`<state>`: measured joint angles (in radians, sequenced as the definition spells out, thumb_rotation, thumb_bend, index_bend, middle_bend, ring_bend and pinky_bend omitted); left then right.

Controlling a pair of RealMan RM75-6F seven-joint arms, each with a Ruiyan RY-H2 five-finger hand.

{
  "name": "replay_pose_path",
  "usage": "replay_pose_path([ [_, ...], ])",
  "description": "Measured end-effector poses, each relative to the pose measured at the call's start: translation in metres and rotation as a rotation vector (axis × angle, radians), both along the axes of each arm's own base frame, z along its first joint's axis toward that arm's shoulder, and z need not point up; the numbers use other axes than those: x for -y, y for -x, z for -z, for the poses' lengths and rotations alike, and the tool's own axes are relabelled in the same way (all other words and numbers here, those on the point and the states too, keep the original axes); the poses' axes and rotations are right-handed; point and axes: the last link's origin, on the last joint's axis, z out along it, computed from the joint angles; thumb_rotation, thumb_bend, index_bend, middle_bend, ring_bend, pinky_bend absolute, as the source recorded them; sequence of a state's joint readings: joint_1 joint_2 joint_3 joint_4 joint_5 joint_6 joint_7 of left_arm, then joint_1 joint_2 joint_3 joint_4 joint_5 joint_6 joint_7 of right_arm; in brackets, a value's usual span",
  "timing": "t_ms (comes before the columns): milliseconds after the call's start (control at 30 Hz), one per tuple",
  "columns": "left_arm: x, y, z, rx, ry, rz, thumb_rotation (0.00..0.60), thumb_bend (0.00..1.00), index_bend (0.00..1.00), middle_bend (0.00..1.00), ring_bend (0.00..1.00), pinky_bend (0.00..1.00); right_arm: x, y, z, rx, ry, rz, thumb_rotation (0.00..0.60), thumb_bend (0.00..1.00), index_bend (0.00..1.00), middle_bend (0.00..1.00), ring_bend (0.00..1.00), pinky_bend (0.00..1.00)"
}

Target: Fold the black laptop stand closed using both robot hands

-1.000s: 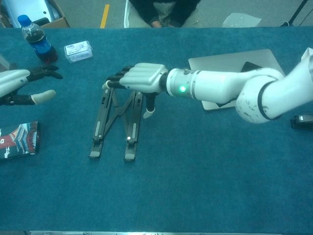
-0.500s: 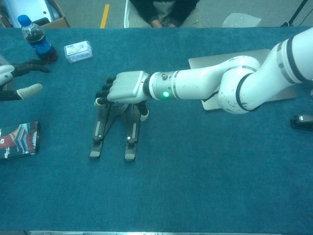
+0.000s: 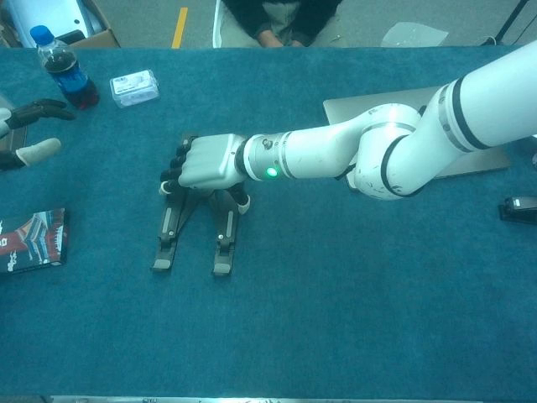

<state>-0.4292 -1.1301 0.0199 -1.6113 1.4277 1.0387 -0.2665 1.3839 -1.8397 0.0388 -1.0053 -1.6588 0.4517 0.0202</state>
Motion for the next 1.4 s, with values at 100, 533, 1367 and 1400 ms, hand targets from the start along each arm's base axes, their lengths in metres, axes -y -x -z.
replay_pose_path([
  [100,-0.0002,0.0001,0.0000,0.007,-0.003,0.000,0.122,0.28,0.10,0.00,0.00,0.00,0.0005,-0.0015,0.0019,-0.001,-0.003,0.007,0.600,0.00,0.00,0.00,0.00,0.00],
  [533,0.0004,0.0020,0.0003,0.018,-0.009,0.000,0.122,0.28,0.09,0.00,0.00,0.00,-0.0004,-0.0054,0.0073,0.008,-0.011,0.034,0.600,0.00,0.00,0.14,0.00,0.00],
  [1367,0.0018,0.0023,0.0064,0.024,0.001,0.003,0.119,0.28,0.09,0.00,0.00,0.00,-0.0053,0.0027,0.0067,0.064,-0.036,0.082,0.600,0.09,0.14,0.44,0.17,0.00],
  [1400,0.0017,0.0025,0.0066,0.023,0.001,0.003,0.120,0.28,0.09,0.00,0.00,0.00,-0.0053,0.0033,0.0065,0.066,-0.037,0.082,0.600,0.09,0.15,0.45,0.18,0.00],
])
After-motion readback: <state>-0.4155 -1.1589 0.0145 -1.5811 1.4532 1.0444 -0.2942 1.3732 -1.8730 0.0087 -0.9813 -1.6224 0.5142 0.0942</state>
